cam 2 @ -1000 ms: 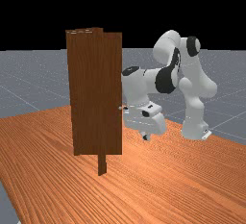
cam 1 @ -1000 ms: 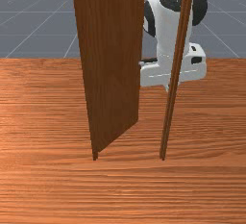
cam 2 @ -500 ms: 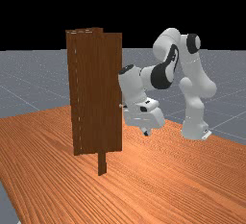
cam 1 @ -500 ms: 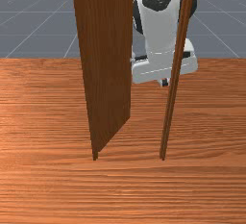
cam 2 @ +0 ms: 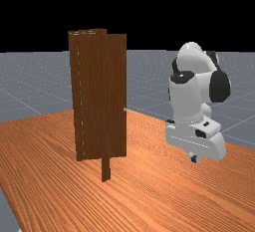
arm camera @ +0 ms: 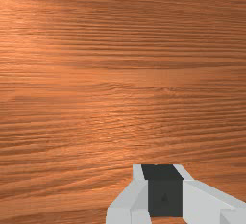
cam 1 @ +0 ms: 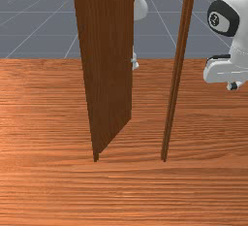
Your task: Open the door
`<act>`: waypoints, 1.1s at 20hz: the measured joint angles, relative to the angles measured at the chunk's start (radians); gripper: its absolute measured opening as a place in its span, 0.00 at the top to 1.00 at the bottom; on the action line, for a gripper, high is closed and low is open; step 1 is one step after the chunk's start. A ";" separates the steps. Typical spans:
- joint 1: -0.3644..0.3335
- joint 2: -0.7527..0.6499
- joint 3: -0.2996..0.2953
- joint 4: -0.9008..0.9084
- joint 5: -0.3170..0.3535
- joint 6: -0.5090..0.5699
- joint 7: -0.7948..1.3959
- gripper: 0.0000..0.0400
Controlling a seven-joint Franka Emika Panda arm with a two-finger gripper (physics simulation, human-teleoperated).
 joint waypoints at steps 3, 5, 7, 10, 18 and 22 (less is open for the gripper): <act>0.084 0.092 0.027 0.133 0.017 -0.005 0.035 1.00; 0.180 0.244 0.016 0.417 0.000 -0.124 0.066 1.00; 0.183 0.245 0.017 0.416 0.000 -0.124 0.066 1.00; 0.183 0.245 0.017 0.416 0.000 -0.124 0.066 1.00; 0.137 0.063 0.020 0.074 -0.006 0.095 0.108 1.00; 0.035 -0.031 0.051 -0.060 0.038 0.047 -0.038 1.00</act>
